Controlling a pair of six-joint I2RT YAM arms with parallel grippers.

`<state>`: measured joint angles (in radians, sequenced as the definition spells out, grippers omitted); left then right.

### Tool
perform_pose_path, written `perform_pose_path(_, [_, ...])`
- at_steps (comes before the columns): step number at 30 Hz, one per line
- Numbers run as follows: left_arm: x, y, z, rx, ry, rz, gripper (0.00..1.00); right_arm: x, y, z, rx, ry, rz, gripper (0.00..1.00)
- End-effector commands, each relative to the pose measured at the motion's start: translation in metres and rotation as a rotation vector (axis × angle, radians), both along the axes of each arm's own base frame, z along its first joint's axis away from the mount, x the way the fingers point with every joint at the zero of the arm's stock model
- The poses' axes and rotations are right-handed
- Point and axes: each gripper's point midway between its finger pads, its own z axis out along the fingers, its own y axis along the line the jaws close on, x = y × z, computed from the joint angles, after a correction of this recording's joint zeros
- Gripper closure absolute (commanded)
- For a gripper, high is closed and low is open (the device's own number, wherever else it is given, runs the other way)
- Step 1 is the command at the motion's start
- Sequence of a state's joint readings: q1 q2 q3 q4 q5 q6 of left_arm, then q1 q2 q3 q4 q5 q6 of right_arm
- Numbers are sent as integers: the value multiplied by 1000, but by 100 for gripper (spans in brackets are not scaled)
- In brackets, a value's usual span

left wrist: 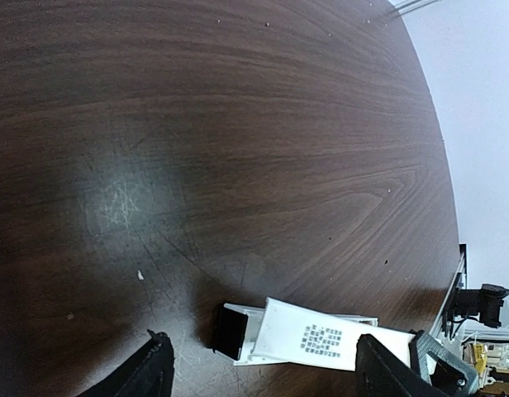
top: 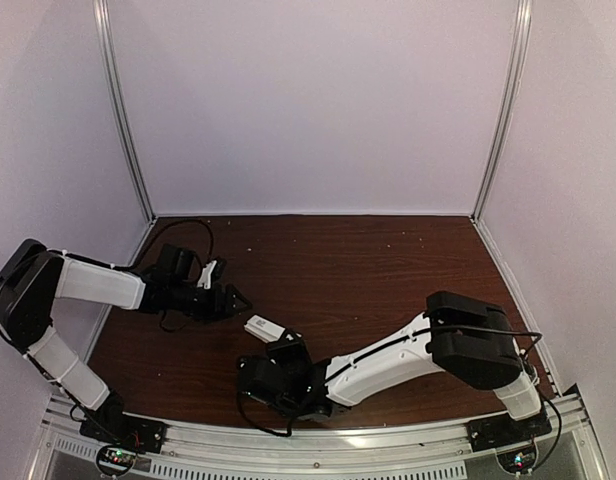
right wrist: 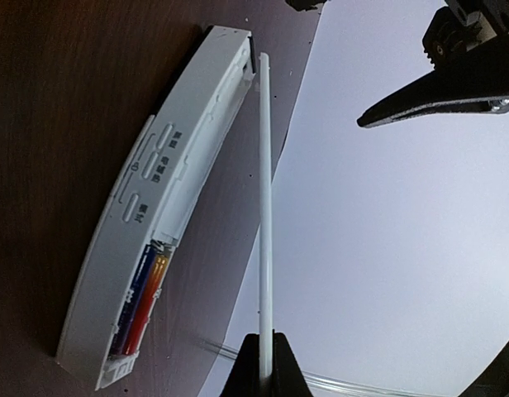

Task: Load the batteries into the remote control
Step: Place the battery cover on the remote control without the battery cover.

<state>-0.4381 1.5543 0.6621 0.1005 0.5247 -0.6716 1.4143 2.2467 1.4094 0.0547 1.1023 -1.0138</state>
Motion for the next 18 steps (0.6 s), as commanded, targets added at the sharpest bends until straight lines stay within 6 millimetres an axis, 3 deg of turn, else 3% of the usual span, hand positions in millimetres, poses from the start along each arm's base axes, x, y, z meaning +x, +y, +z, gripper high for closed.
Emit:
perform_pose_path(1, [0,-5,-5,28,-8,-22,27,-2,0,-10,-7,14,-3,100])
perform_pose_path(8, [-4,-7,-13,53,8,-39,33,-3,1,-10,5,19,0,100])
perform_pose_path(18, [-6,-10,-19,57,27,-45,34,-1,5,-7,49,18,-13,100])
